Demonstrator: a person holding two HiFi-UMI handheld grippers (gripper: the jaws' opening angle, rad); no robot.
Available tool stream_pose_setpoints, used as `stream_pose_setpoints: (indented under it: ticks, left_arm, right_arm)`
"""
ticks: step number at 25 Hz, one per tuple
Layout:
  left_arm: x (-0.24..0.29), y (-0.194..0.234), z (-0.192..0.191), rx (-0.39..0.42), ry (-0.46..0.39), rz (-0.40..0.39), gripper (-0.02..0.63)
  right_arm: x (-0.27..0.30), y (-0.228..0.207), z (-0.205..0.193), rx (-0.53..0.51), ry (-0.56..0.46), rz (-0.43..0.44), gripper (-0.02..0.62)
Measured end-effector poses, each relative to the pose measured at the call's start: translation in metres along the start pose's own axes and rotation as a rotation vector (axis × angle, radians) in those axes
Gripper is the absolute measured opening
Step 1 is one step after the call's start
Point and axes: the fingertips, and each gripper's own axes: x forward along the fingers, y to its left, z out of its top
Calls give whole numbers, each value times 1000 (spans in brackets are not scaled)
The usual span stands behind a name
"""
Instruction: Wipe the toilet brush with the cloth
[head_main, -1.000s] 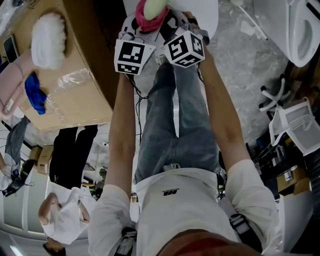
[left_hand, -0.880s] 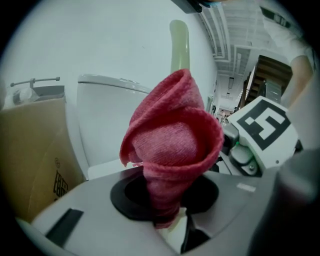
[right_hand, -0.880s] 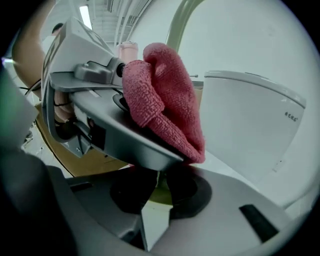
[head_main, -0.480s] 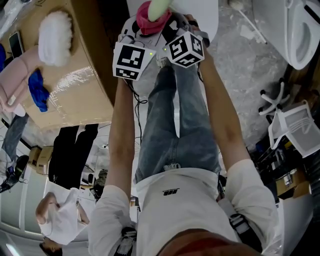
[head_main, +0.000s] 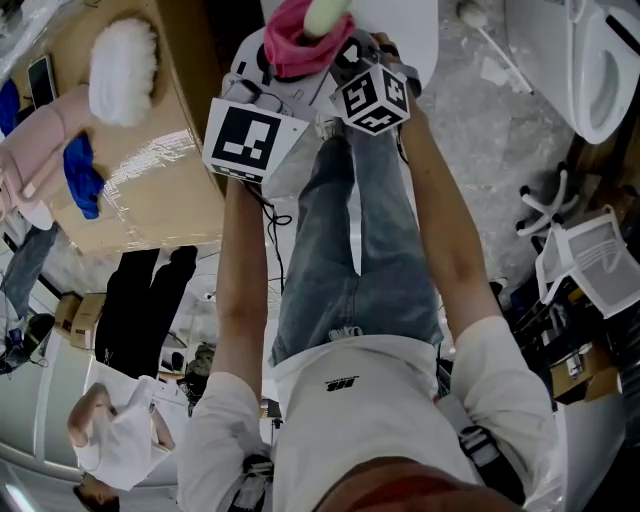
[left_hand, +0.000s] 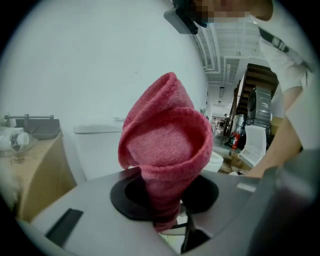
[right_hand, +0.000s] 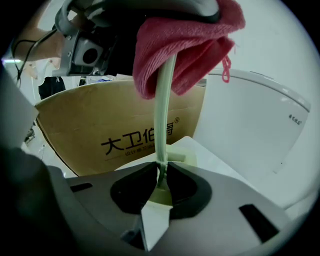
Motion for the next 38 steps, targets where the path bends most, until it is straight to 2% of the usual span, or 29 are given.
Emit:
stream_pose_setpoints:
  ticks: [6, 12, 17, 22, 27, 31, 35, 38]
  left_arm:
    - [-6, 0, 38, -1, -61, -4, 144]
    - [-23, 6, 62, -26, -140, 42, 184]
    - [-39, 8, 74, -30, -179, 79, 186]
    - [-53, 8, 96, -21, -209, 101, 186]
    - [-68, 4, 109, -49, -220, 109, 186]
    - [-77, 3, 123, -39, -236, 131, 186]
    - [-92, -4, 128, -36, -208, 148, 186]
    - [-104, -12, 133, -40, -194, 163, 186]
  right_arm:
    - [-1, 0, 0, -7, 8, 3, 58]
    - [2, 2, 4, -10, -7, 21, 64]
    - [-1, 2, 6, 49, -17, 56, 79]
    - [-12, -9, 10, 89, -3, 40, 139]
    - [-47, -11, 20, 139, -25, 10, 141]
    - [-80, -19, 39, 170, -89, -31, 141]
    - [-123, -23, 71, 210, -188, -70, 141]
    - [-162, -24, 99, 230, -258, -101, 113]
